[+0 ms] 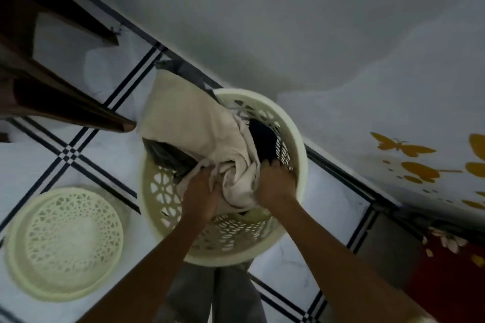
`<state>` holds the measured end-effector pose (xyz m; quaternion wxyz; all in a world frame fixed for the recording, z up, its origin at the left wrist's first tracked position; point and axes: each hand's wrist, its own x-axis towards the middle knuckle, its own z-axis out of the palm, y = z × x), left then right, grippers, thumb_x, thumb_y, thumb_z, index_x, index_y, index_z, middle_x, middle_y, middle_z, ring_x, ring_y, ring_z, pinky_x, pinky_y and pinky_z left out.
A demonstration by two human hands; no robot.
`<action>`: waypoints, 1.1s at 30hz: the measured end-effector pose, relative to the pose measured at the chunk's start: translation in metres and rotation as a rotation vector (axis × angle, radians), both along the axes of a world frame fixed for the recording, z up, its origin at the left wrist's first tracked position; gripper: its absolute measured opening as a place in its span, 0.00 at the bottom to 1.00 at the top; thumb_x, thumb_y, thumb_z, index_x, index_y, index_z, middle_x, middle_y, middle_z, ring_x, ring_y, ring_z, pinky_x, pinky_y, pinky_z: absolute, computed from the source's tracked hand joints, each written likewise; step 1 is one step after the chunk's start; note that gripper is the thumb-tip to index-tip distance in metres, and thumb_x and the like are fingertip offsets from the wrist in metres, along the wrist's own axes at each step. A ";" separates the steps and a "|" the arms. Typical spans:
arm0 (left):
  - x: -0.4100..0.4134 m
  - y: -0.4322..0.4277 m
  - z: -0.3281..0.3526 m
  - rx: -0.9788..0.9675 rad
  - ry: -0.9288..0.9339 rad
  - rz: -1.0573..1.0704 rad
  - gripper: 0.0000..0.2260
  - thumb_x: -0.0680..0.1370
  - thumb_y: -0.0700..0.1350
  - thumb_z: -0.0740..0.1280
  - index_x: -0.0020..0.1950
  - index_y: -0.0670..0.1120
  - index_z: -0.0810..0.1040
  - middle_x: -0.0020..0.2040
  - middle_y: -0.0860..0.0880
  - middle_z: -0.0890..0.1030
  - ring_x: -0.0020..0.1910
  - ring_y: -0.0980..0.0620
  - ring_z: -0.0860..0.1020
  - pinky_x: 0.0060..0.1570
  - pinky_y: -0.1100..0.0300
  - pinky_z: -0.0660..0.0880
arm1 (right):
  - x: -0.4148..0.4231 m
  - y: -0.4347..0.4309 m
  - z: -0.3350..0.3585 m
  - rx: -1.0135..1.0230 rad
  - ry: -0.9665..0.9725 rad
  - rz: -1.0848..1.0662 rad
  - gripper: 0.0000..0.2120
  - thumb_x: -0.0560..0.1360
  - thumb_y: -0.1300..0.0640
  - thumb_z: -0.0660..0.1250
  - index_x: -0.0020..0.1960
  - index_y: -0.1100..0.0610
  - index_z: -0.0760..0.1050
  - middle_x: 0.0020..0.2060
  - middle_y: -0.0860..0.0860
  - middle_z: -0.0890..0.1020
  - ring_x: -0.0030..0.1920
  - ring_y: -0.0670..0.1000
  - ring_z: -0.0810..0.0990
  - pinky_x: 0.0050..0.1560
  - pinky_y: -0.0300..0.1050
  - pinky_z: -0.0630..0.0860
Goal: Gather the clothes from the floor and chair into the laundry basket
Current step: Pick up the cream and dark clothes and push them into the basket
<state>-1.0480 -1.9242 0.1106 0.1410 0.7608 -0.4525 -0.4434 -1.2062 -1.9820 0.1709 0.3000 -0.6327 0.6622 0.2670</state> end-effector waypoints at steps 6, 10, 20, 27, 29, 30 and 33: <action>0.003 0.001 -0.002 0.240 0.103 -0.071 0.28 0.77 0.54 0.64 0.74 0.47 0.62 0.73 0.45 0.67 0.70 0.44 0.66 0.69 0.45 0.64 | 0.022 -0.021 -0.003 0.071 0.073 0.081 0.25 0.75 0.47 0.63 0.68 0.56 0.64 0.65 0.56 0.72 0.65 0.60 0.69 0.62 0.60 0.65; -0.014 0.006 -0.008 0.222 0.050 -0.095 0.34 0.71 0.64 0.56 0.74 0.50 0.63 0.72 0.46 0.69 0.70 0.45 0.67 0.67 0.39 0.64 | -0.009 -0.001 -0.010 0.095 0.025 0.088 0.31 0.72 0.52 0.65 0.71 0.50 0.58 0.67 0.53 0.69 0.68 0.58 0.66 0.65 0.66 0.63; -0.054 0.057 -0.006 0.204 -0.159 -0.126 0.30 0.75 0.58 0.56 0.76 0.55 0.53 0.77 0.53 0.56 0.76 0.49 0.54 0.69 0.31 0.49 | -0.050 0.052 -0.043 0.158 -0.062 0.009 0.40 0.73 0.43 0.64 0.77 0.41 0.44 0.78 0.43 0.52 0.77 0.55 0.47 0.69 0.74 0.49; -0.048 0.071 -0.015 0.207 -0.181 -0.132 0.33 0.71 0.62 0.50 0.76 0.55 0.54 0.77 0.54 0.55 0.77 0.50 0.51 0.68 0.32 0.47 | -0.052 0.055 -0.061 0.227 -0.084 -0.105 0.41 0.72 0.39 0.65 0.77 0.43 0.47 0.77 0.45 0.55 0.77 0.59 0.46 0.67 0.77 0.51; -0.045 0.067 -0.016 0.172 -0.231 -0.136 0.29 0.72 0.60 0.53 0.72 0.52 0.64 0.73 0.51 0.66 0.74 0.48 0.60 0.68 0.34 0.52 | -0.051 0.056 -0.062 0.228 -0.101 -0.128 0.37 0.69 0.38 0.64 0.74 0.45 0.57 0.73 0.46 0.64 0.75 0.61 0.57 0.67 0.75 0.58; -0.043 0.063 -0.016 0.146 -0.251 -0.118 0.27 0.72 0.60 0.53 0.67 0.50 0.71 0.67 0.49 0.74 0.69 0.46 0.67 0.67 0.37 0.60 | -0.050 0.056 -0.063 0.227 -0.117 -0.152 0.33 0.67 0.38 0.64 0.70 0.46 0.63 0.69 0.49 0.71 0.71 0.61 0.65 0.65 0.73 0.62; -0.035 0.051 -0.005 0.004 -0.223 -0.022 0.25 0.72 0.59 0.51 0.42 0.44 0.81 0.35 0.46 0.81 0.37 0.46 0.79 0.38 0.57 0.73 | -0.044 0.050 -0.052 0.221 -0.139 -0.211 0.26 0.69 0.43 0.65 0.65 0.50 0.69 0.62 0.53 0.76 0.64 0.61 0.73 0.63 0.65 0.69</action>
